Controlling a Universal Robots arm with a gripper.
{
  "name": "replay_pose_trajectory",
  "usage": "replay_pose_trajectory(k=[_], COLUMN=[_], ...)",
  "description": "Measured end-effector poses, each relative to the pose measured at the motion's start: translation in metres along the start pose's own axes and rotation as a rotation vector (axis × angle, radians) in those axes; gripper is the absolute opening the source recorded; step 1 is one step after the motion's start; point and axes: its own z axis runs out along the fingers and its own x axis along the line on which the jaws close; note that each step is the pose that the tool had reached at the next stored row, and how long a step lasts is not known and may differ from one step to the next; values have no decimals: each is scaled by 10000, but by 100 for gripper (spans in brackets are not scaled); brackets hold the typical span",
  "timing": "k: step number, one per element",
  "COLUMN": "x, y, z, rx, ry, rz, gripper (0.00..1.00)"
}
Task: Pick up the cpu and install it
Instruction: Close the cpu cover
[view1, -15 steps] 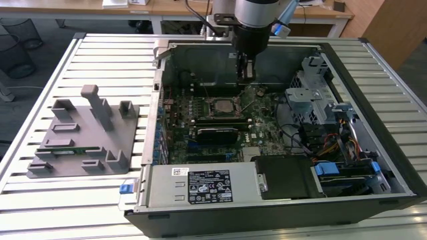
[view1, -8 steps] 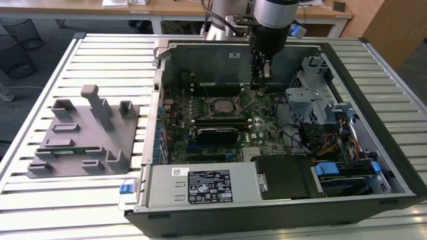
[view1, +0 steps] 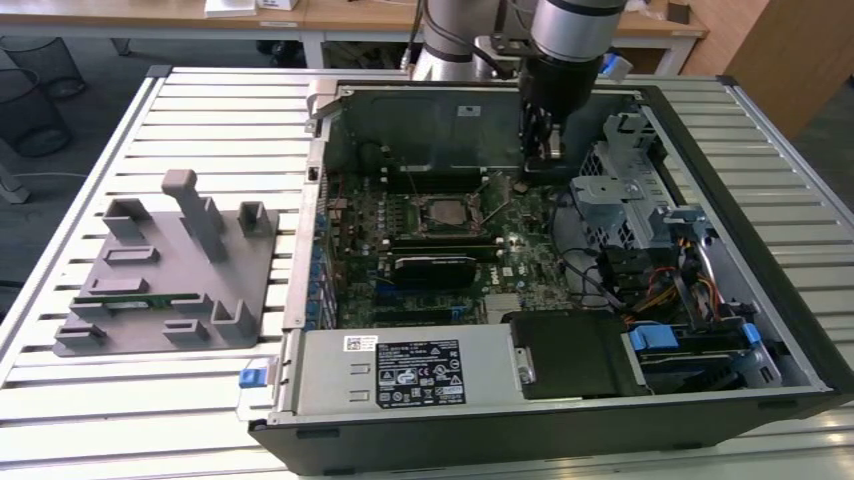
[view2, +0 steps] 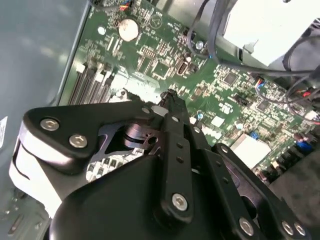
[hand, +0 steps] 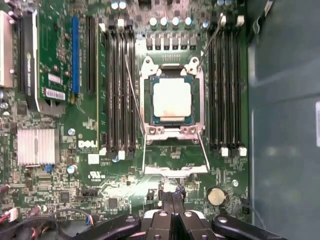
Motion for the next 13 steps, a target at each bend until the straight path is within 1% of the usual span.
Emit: replay_pose_trajectory(k=[5, 8, 11, 13], x=[-1, 0, 1, 3], y=[-1, 16, 67, 121], z=[92, 145, 195, 209], rx=[0, 0, 0, 0], ry=[0, 2, 0, 2], rz=[-26, -28, -36, -46], gripper=[11, 11, 11, 11])
